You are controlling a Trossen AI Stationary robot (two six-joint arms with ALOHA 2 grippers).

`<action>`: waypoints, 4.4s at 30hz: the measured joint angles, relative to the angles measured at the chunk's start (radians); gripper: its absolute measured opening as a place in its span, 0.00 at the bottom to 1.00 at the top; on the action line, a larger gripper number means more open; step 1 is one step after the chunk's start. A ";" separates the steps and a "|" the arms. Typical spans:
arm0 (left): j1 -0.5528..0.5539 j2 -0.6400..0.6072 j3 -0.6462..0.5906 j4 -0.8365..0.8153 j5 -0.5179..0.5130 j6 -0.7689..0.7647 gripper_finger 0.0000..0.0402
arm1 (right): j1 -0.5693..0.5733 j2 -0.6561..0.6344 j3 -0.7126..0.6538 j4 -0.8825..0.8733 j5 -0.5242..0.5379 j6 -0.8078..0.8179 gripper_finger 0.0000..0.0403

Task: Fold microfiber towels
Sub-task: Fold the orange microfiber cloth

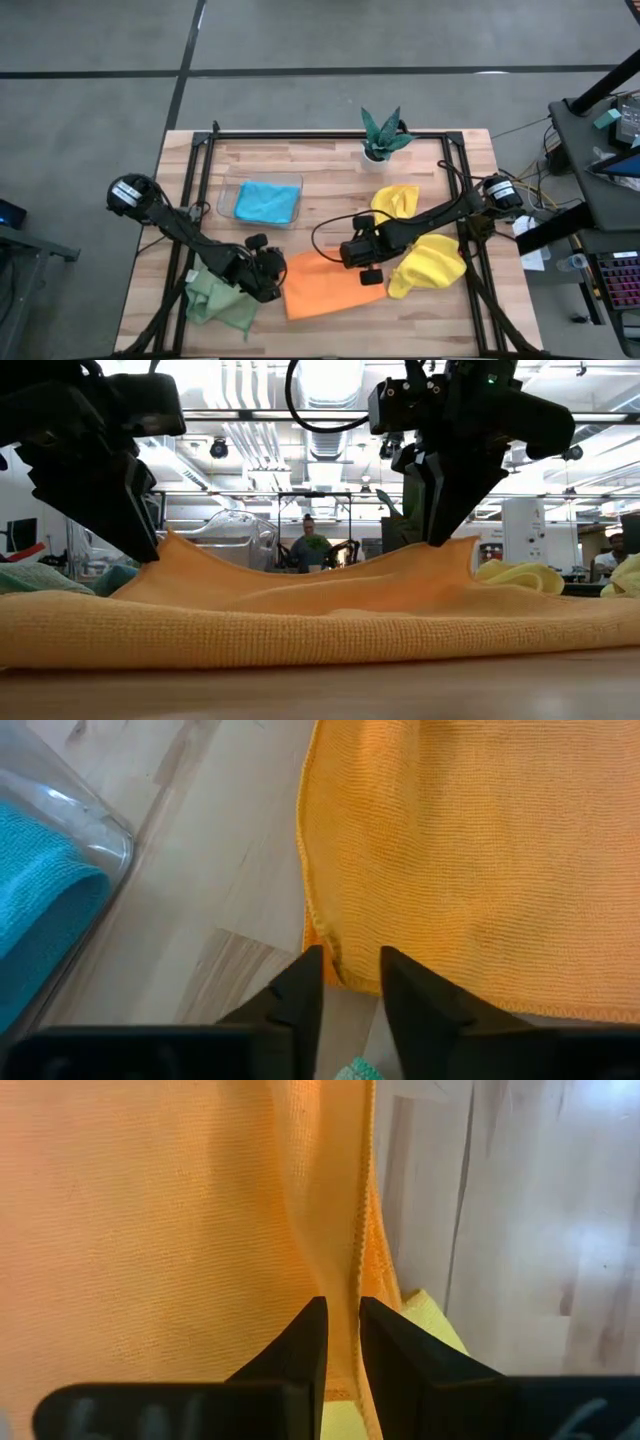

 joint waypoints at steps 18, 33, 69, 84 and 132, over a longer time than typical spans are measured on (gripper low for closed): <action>0.000 -0.081 0.067 -0.029 0.108 0.002 0.43 | 0.013 -0.059 0.016 -0.027 0.105 0.043 0.14; 0.001 0.186 0.102 0.542 0.088 0.177 0.43 | 0.157 -0.059 -0.127 0.341 0.096 0.041 0.14; 0.006 -0.027 0.082 0.061 0.149 0.038 0.43 | 0.157 -0.059 -0.319 0.668 0.098 0.168 0.14; 0.026 -0.026 0.081 0.063 0.098 0.028 0.43 | 0.125 0.036 -0.373 1.035 0.113 0.196 0.14; 0.028 0.119 0.067 0.210 0.020 0.029 0.43 | 0.160 -0.213 -0.440 0.557 0.070 0.977 0.30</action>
